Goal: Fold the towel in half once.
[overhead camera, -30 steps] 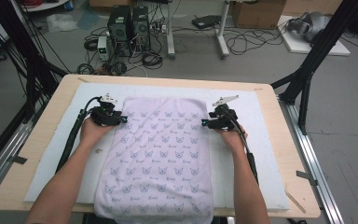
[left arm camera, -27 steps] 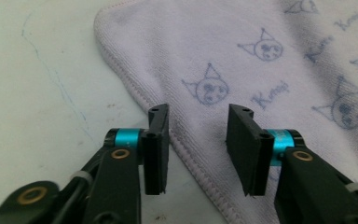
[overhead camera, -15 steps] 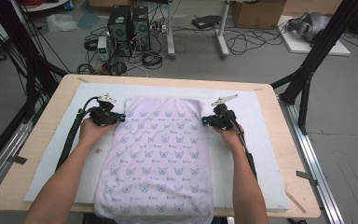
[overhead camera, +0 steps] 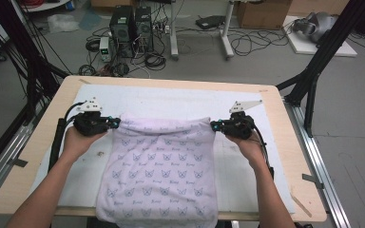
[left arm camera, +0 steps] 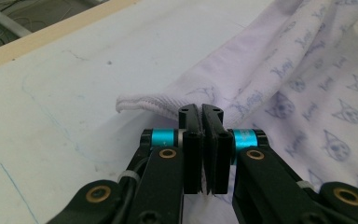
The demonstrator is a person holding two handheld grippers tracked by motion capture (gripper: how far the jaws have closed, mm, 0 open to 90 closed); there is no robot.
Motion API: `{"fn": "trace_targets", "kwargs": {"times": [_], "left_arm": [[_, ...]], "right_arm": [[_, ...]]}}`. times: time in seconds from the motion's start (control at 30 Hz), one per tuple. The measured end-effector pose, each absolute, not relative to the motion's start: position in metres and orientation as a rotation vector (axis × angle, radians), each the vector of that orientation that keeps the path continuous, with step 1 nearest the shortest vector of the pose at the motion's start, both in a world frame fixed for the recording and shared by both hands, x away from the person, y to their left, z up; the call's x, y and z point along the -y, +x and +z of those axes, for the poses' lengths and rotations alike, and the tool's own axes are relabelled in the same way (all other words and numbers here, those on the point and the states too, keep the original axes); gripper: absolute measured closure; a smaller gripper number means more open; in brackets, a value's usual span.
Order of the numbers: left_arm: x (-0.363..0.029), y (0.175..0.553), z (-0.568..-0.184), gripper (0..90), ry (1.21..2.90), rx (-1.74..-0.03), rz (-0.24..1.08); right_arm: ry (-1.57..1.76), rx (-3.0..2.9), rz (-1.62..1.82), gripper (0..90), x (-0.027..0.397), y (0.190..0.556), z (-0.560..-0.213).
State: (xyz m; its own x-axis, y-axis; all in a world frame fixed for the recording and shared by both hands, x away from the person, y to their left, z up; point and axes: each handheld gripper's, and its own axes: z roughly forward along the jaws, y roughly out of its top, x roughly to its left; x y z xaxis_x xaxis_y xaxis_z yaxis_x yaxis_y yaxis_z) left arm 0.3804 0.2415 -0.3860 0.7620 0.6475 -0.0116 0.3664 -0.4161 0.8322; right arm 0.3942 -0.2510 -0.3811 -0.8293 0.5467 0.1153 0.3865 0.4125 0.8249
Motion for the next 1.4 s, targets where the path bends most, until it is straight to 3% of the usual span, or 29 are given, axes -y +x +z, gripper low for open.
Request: {"fn": "trace_targets", "kwargs": {"times": [0.67,0.73,0.83,0.93,1.03,1.4], "left_arm": [[-0.255,0.298,-0.427,86.2,2.086,-0.717,0.378],[-0.257,0.295,-0.431,83.5,2.103,-0.724,0.339],[-0.258,0.298,-0.430,66.1,2.107,-0.744,0.311],[-0.257,0.308,-0.424,55.8,2.091,-0.760,0.320],[-0.256,0.321,-0.419,51.4,2.064,-0.776,0.325],[-0.240,0.376,-0.428,47.3,2.108,-0.891,0.290]], "right_arm": [[0.763,-2.552,1.380,84.5,0.251,0.317,-0.413],[0.776,-2.587,1.351,79.2,0.252,0.315,-0.421],[0.802,-2.598,1.344,65.5,0.254,0.315,-0.424],[0.805,-2.569,1.409,56.4,0.256,0.321,-0.416],[0.811,-2.541,1.386,49.7,0.253,0.331,-0.409],[0.929,-2.565,1.342,40.5,0.237,0.385,-0.422]]}}
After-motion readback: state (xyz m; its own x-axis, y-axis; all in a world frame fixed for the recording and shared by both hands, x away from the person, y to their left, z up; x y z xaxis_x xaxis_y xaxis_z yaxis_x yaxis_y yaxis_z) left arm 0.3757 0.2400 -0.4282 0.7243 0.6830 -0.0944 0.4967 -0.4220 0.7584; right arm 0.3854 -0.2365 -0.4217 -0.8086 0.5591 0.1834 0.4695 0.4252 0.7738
